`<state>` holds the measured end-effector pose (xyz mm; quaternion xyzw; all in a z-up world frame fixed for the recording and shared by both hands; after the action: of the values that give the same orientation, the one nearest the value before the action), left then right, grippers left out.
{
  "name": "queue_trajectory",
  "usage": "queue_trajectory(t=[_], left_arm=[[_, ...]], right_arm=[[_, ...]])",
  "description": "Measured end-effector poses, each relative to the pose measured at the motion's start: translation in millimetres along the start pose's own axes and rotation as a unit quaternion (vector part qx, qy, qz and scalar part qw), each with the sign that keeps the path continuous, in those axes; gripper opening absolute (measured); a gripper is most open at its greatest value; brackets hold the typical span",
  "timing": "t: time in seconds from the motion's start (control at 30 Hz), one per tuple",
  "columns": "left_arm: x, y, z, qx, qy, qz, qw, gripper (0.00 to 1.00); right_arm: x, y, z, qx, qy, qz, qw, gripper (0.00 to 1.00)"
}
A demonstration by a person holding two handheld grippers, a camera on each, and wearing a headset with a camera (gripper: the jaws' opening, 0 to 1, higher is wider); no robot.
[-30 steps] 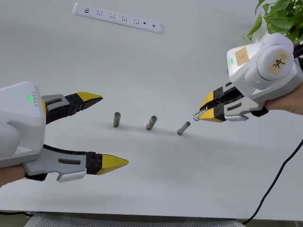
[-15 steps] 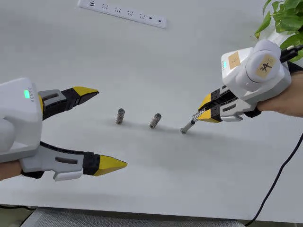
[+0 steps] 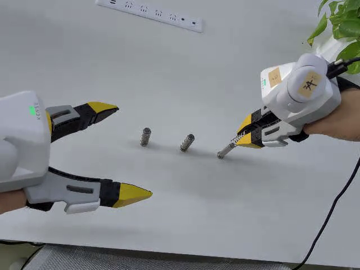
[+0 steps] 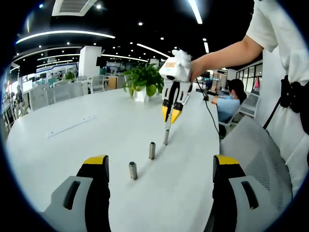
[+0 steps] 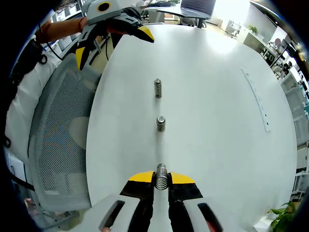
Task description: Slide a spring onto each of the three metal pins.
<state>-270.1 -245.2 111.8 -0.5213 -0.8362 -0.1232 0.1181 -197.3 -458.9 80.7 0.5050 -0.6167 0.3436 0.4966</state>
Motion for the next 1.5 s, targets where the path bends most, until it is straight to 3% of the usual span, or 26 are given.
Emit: queue_trajectory(t=[0.33,1.5], left_arm=[[-1.1,0.4,1.9,0.003,0.001,0.002,1.0,0.88],[-2.9,0.1,6.5,0.014,0.001,0.003,0.9999,0.86]], right_arm=[[-6.6,-7.2,3.0,-0.001,0.002,-0.004,1.0,0.07],[-38.9,-5.5,7.5,0.021,0.015,-0.016,0.9995,0.07]])
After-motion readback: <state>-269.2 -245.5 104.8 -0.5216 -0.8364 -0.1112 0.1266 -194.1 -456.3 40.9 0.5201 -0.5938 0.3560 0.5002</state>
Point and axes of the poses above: the centre of the closed fingertips' face, and the gripper's own axes: x roughly backward along the fingers, y roughly to its left, z roughly out of its underside, the point moved 4 cm from there along x, roughly backward along the fingers, and after that the axes turned 12 degrees about -x, right-handed, at the moved point
